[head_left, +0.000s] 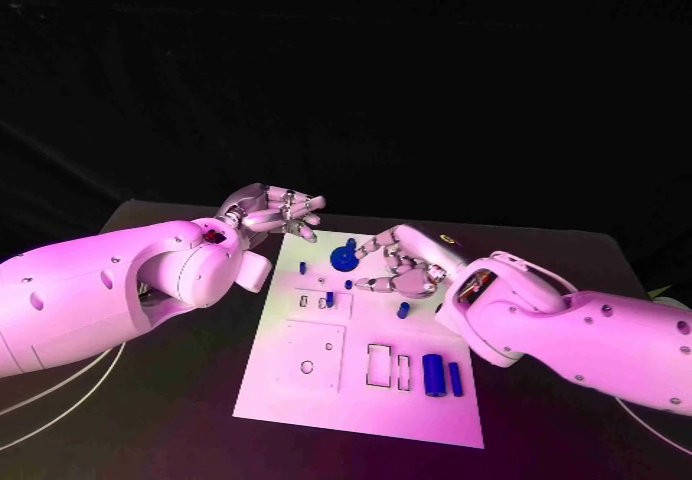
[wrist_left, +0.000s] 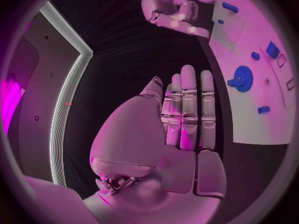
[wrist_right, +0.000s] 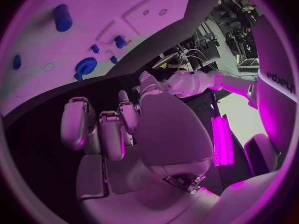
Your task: Assemble the parts on the task board
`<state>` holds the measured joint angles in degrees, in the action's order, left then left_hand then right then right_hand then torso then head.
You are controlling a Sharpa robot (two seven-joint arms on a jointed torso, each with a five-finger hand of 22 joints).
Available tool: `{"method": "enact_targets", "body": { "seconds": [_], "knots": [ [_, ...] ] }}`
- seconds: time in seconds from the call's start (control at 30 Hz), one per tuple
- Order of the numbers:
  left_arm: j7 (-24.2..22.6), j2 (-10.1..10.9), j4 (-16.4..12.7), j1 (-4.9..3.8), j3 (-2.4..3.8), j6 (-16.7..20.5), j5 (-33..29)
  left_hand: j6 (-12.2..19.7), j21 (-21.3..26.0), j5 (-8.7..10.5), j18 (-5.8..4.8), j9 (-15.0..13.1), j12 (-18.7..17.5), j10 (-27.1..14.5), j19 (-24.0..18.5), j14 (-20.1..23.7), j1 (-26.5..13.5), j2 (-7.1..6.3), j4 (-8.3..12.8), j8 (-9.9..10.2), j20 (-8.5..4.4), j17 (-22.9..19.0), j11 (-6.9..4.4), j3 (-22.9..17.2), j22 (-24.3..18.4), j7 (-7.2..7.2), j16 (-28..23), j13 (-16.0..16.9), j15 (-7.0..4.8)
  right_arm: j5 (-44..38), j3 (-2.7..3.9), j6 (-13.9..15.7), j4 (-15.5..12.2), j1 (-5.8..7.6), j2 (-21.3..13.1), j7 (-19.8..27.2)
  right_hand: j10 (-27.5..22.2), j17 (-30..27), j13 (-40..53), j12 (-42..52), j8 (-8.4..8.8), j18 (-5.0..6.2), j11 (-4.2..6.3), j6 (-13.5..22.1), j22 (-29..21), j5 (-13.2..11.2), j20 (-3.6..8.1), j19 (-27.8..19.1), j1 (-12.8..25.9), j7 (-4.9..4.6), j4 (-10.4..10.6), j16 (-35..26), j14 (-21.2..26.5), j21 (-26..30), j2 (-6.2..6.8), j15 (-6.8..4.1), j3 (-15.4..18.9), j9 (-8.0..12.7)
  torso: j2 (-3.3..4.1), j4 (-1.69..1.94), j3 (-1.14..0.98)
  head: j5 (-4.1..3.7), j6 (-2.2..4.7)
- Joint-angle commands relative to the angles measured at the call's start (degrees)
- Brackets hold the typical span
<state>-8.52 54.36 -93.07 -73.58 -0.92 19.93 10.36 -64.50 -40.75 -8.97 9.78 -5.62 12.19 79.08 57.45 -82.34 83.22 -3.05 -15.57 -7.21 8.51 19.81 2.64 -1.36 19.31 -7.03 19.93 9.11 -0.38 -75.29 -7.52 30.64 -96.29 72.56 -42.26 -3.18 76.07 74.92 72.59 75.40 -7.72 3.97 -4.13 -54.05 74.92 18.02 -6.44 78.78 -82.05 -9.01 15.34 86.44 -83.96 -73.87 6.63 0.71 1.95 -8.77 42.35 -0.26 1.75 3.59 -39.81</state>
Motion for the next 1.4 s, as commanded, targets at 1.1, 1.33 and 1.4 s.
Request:
{"method": "enact_targets", "body": {
  "seconds": [1.1,1.33,1.4],
  "knots": [
    [47.7,-10.8,6.8,-0.85,0.33,-24.8,52.1,2.2,-47.8,0.10,-8.94,-19.9,55.9,0.3,30.2,-7.7,-15.4,1.16,-1.2,-13.7,-6.45,70.2,-3.65,7.0,66.8,4.05,70.1,57.6,-3.76,24.4,0.05,-1.7,-2.7,2.29,-12.9,7.4,-0.6,5.4,-2.1,-1.9,-1.77,0.72,0.83,-1.9,1.8,3.2,0.90,-0.8,1.0,0.97,-0.6,-1.6,-3.5,2.5,-0.96,-1.47,0.8,-0.8,-2.60,-0.56,-0.92,2.06,-2.10],
    [49.1,-12.7,8.4,-0.86,0.19,-26.1,52.6,2.5,-48.0,0.08,-9.06,-20.8,56.5,0.6,30.5,-7.7,-15.8,1.19,-1.2,-14.1,-6.47,70.2,-3.70,7.5,67.4,4.10,70.1,58.2,-3.80,24.2,0.05,-1.8,-2.5,2.30,-12.9,7.1,-0.6,5.4,-2.0,-1.9,-1.77,0.71,0.83,-1.9,1.8,3.2,0.91,-0.8,1.0,0.97,-0.5,-1.6,-3.5,2.5,-0.98,-1.47,0.9,-0.8,-2.52,-0.55,-0.85,2.08,-2.30],
    [49.3,-13.1,8.8,-0.85,0.11,-26.4,52.6,2.6,-48.0,0.08,-9.07,-20.9,56.5,0.5,30.5,-7.7,-15.9,1.18,-1.2,-14.1,-6.47,70.2,-3.70,7.6,67.4,4.10,70.1,58.2,-3.80,24.1,0.05,-1.8,-2.5,2.30,-12.9,6.9,-0.6,5.3,-2.1,-2.0,-1.78,0.73,0.83,-1.9,1.8,3.2,0.92,-0.8,1.1,0.97,-0.5,-1.6,-3.4,2.6,-0.99,-1.48,0.9,-0.8,-2.54,-0.58,-0.84,2.12,-2.35]
  ]
}}
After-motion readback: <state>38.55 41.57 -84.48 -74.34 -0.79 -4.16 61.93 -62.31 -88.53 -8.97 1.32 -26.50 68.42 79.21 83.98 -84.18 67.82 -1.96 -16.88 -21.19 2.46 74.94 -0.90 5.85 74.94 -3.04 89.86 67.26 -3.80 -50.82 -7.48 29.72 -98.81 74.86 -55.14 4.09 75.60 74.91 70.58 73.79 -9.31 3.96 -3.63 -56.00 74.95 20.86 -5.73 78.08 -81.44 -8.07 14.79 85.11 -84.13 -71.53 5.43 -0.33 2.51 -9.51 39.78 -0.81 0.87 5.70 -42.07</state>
